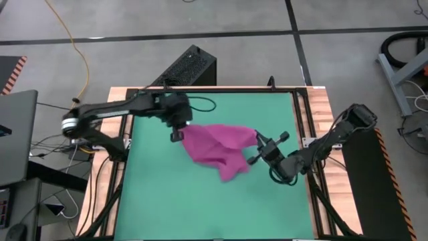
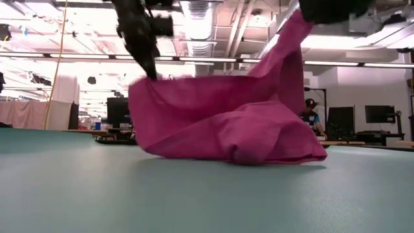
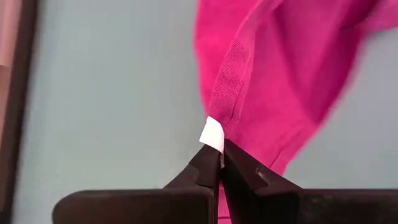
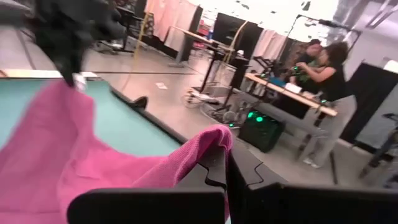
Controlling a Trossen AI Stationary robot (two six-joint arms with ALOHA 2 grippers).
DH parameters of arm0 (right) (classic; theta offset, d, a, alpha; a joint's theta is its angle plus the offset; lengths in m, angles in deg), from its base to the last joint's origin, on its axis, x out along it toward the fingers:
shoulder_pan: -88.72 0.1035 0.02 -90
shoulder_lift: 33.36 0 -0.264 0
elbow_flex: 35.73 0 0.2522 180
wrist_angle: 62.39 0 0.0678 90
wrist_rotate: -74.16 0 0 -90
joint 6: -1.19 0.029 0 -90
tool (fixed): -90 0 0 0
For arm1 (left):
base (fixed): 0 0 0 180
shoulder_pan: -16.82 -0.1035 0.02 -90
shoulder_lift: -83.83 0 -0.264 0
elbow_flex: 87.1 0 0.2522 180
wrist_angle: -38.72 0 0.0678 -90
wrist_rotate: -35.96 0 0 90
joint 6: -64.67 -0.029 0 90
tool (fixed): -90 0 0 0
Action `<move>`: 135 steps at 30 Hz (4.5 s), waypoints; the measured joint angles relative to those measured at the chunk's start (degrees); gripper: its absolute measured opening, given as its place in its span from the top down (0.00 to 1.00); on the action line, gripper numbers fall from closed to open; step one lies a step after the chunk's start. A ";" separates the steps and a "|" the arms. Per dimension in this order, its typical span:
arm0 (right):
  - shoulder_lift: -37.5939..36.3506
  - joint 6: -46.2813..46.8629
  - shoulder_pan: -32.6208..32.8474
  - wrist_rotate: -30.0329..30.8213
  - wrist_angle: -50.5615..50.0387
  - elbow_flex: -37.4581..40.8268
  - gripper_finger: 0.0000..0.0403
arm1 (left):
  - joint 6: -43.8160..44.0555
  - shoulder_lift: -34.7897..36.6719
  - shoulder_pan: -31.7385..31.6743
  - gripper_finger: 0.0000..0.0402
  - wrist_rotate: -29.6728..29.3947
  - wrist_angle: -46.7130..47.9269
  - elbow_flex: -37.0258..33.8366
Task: Roll towel
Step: Fold the violet towel
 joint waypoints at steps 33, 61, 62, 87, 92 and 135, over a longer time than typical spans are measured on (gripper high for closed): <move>-4.19 -28.13 0.71 0.07 -4.67 -25.59 0.97 | 11.86 24.45 15.85 1.00 -16.81 1.12 11.18; -2.40 -17.89 16.08 0.07 -3.82 -28.11 0.97 | 41.28 2.21 34.70 1.00 -15.58 30.02 52.03; -2.40 -18.61 15.53 0.07 -3.91 -28.14 0.97 | 41.39 1.85 34.70 1.00 -16.20 31.28 53.78; 0.95 78.63 -8.07 -18.31 -97.29 -28.05 0.97 | 18.97 0.36 15.45 1.00 -28.58 21.04 13.32; 5.20 84.90 -11.60 -23.23 -105.35 -28.05 0.97 | 17.55 0.36 11.84 1.00 -21.63 11.93 4.75; 13.72 95.08 5.13 -47.54 -105.29 -28.05 0.97 | 34.33 0.43 33.70 0.99 -5.06 -16.78 -14.71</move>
